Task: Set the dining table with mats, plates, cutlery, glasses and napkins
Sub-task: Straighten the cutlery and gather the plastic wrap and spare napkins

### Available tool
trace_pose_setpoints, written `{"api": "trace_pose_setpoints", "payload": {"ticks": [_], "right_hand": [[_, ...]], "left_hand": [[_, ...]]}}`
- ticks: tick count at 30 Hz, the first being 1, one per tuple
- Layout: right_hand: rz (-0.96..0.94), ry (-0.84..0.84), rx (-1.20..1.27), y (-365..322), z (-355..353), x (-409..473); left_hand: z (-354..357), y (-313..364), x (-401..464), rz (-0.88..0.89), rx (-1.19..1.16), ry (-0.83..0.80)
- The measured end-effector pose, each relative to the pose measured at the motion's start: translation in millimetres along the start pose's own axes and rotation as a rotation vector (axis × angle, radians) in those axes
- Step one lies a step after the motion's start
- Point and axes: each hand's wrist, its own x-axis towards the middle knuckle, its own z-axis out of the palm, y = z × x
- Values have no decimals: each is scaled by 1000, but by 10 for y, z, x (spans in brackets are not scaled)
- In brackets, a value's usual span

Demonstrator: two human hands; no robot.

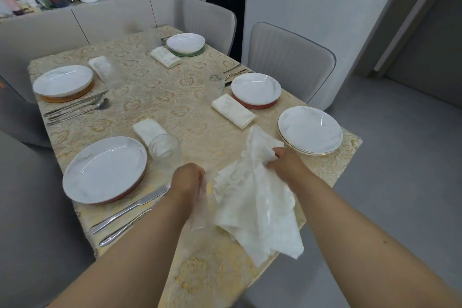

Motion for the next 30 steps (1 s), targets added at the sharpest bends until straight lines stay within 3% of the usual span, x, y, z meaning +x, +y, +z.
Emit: {"api": "trace_pose_setpoints", "payload": {"ticks": [7,12,14,18,21,23,27,29,30], "right_hand": [[-82,-308,217,-414,-341,-146],[-193,-440,108,-596,-215,-339],[-223,-344,-43,-562,-112,-383],[-192,100,-314,-368,-255,-265],[-141,131,-497,-344,-363,-227],[-164,18,-442,-450,-364,-254],[-236,-444,-27,-699,-267,-424],[-213,-624,-80,-744,-258,-430],[-210,-620,-167,-777,-295,-414]], "left_hand": [[29,258,-134,240,292,-203],[66,386,-332,150,265,-371],[63,348,-381,165,244,-353],[-61,334,-301,282,273,-285],[-59,424,-282,384,396,-278],[11,491,-305,438,443,-230],[134,535,-347,398,391,-211],[181,536,-345,362,336,-232],[199,551,-344,360,333,-235]]}}
